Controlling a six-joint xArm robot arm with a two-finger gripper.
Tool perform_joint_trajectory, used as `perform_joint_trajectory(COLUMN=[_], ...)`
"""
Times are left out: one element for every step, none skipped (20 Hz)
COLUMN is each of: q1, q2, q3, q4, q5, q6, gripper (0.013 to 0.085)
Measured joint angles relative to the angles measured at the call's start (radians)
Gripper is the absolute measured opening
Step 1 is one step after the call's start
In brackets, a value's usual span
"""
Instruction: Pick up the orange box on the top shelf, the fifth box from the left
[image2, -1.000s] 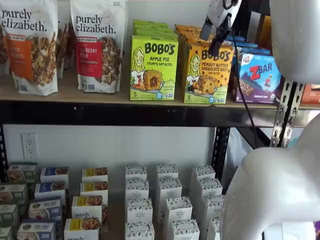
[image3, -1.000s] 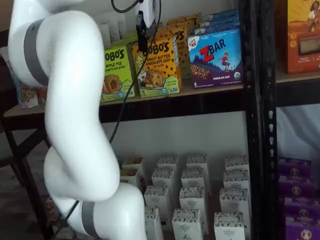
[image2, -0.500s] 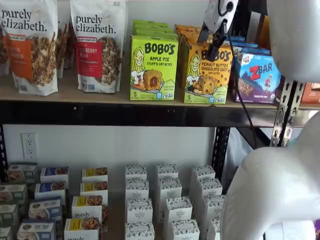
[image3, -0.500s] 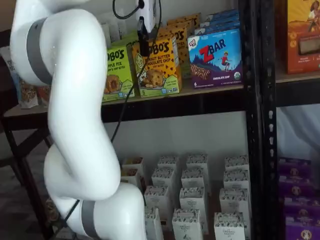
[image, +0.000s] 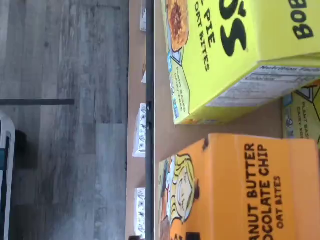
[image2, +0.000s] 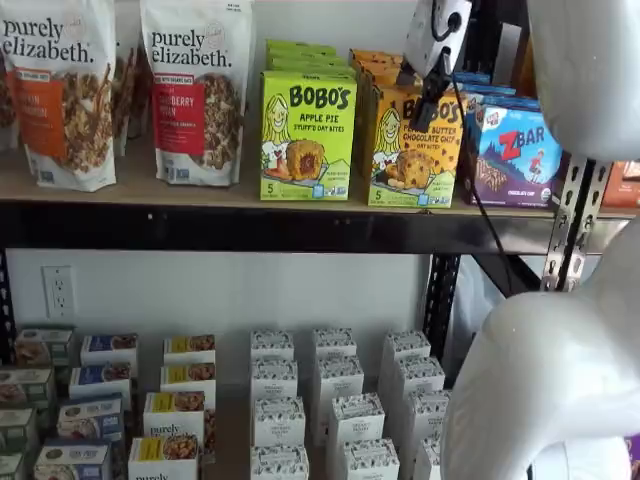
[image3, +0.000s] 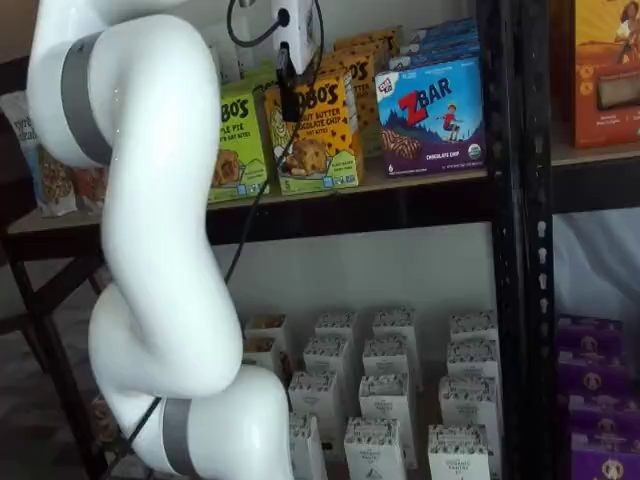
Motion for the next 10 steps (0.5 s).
perform_joint_trajectory(q1=[-0.001, -0.001, -0.001, -0.001, -0.002, -0.002, -0.002, -0.002, -0.002, -0.003], q2=[0.0, 0.001, 0.001, 0.001, 0.002, 0.004, 0.005, 0.006, 0.006, 0.007], q3=[0.002, 0.003, 0.004, 0.005, 0.004, 0.002, 0.0, 0.0, 0.0, 0.0], q4=[0.003, 0.005, 0.006, 0.007, 0.008, 0.009, 0.009, 0.009, 0.01, 0.011], q5=[-0.001, -0.004, -0.006, -0.006, -0.006, -0.003, 0.0, 0.0, 0.001, 0.001], q6=[-0.001, -0.001, -0.001, -0.001, -0.001, -0.001, -0.001, -0.002, -0.002, -0.002], gripper=[0.085, 0.085, 0.085, 0.085, 0.085, 0.085, 0.085, 0.085, 0.081, 0.081])
